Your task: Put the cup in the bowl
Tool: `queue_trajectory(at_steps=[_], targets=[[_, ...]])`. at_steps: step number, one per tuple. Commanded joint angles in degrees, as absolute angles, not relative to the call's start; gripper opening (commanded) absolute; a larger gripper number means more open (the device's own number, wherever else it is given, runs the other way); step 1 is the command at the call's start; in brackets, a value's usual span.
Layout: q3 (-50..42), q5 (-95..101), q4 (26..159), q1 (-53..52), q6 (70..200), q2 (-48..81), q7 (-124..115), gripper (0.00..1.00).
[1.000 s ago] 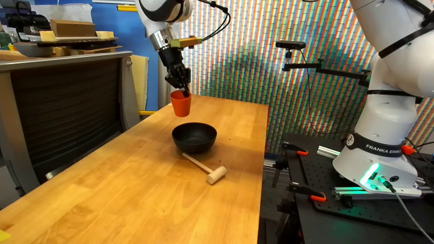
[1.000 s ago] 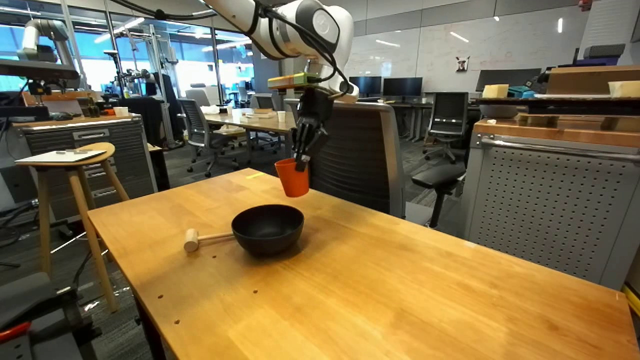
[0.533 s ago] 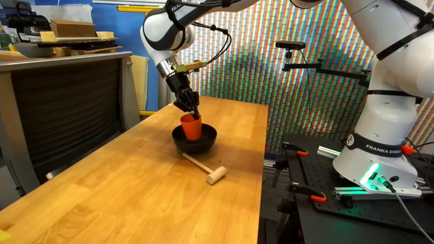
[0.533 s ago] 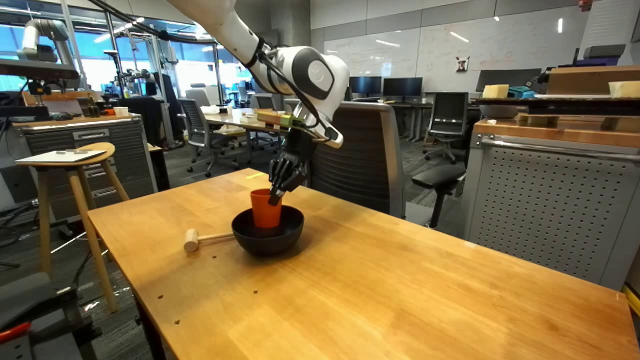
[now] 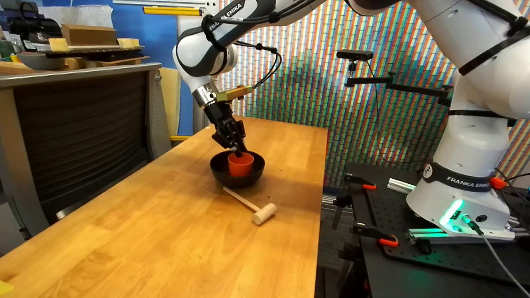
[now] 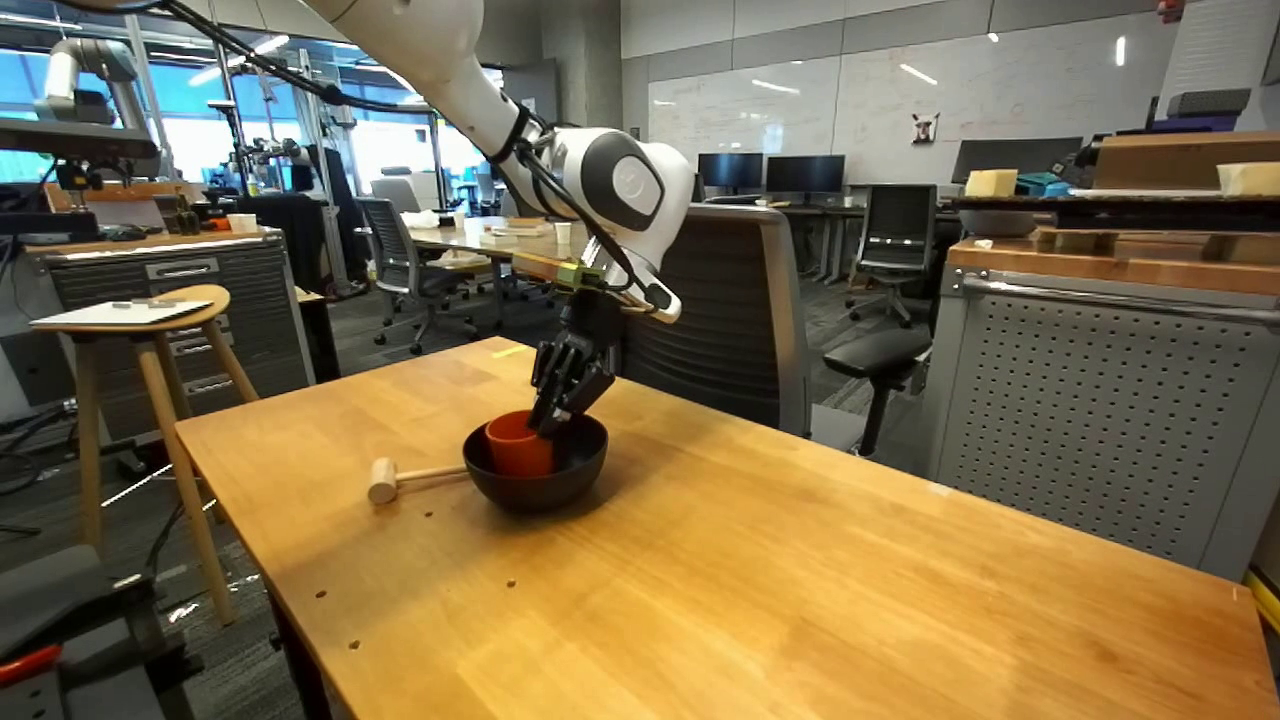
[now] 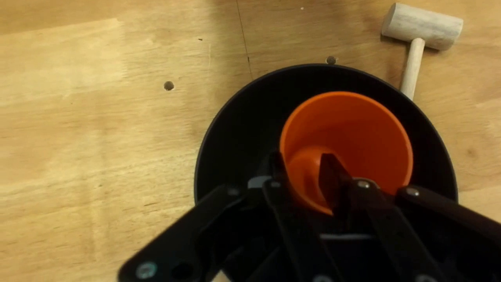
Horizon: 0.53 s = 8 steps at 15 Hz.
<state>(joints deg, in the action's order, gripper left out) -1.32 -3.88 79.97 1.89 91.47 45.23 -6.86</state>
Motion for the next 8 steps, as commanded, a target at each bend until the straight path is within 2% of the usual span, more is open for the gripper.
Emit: queue_trajectory(at_steps=[1, 6, 8], targets=[[-2.49, -3.73, 83.26, 2.16, 93.56, 39.78, -7.38, 0.62], [-3.66, 1.65, 85.65, 0.6, 93.78, 30.11, -6.3, 0.99], [-3.5, 4.67, 87.31, -0.31, 94.94, 25.73, -6.45, 1.0]])
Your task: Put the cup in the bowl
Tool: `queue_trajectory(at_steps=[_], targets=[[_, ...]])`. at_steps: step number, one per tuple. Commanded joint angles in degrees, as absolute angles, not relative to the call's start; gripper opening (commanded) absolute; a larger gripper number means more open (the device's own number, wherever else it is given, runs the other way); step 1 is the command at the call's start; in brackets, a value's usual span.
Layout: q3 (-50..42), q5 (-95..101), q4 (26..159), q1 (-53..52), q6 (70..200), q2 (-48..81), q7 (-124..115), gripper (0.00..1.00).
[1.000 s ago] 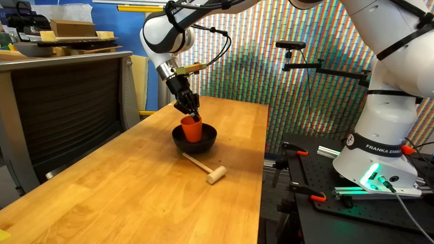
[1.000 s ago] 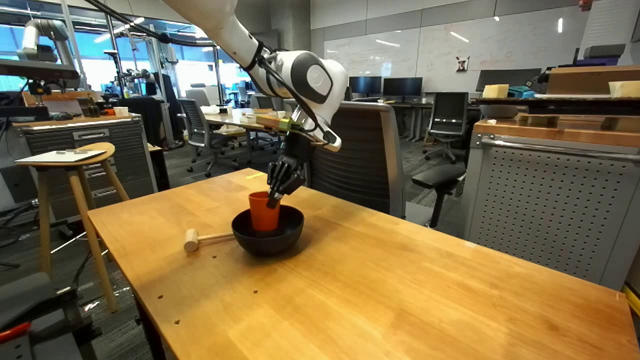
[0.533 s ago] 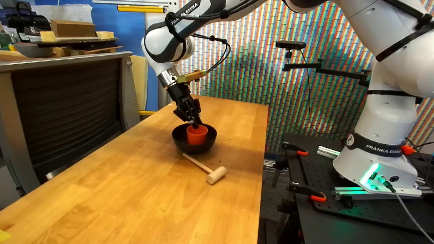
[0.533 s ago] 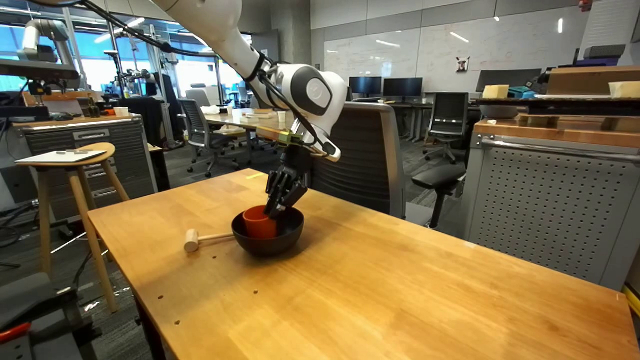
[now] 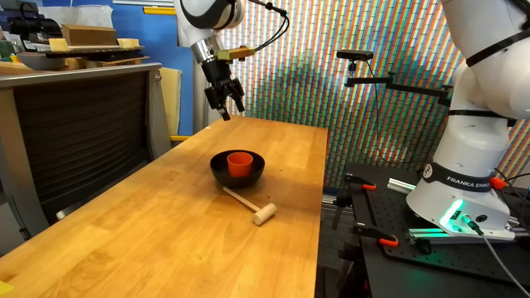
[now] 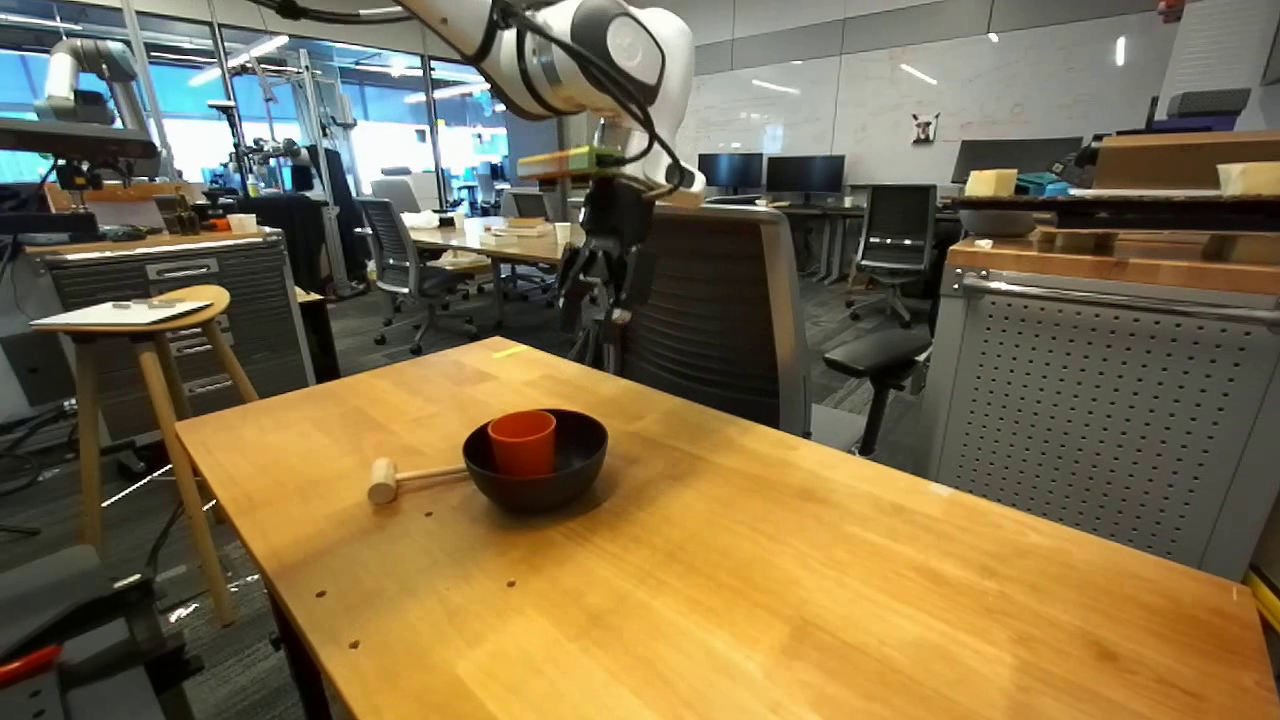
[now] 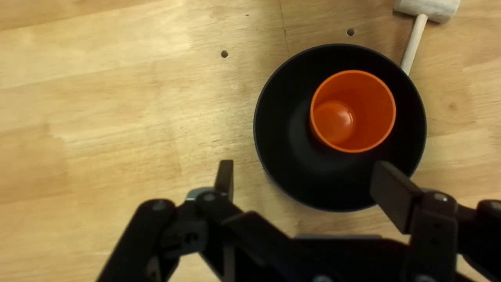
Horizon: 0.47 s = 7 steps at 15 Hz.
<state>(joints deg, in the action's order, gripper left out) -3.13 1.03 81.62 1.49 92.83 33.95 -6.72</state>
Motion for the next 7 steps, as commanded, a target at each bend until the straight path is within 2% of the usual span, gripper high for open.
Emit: queue_trajectory(at_steps=[1, 3, 4, 7], targets=[[-3.18, 5.54, 87.97, -0.47, 94.97, 23.6, -6.03, 1.0], [-2.65, 5.71, 89.75, -0.44, 96.29, 19.42, -5.67, 1.0], [-2.71, 4.51, 84.37, -0.06, 93.65, 25.23, -6.71, 1.0], [-2.48, 4.6, 86.74, -0.26, 93.89, 21.05, -6.54, 1.0]])
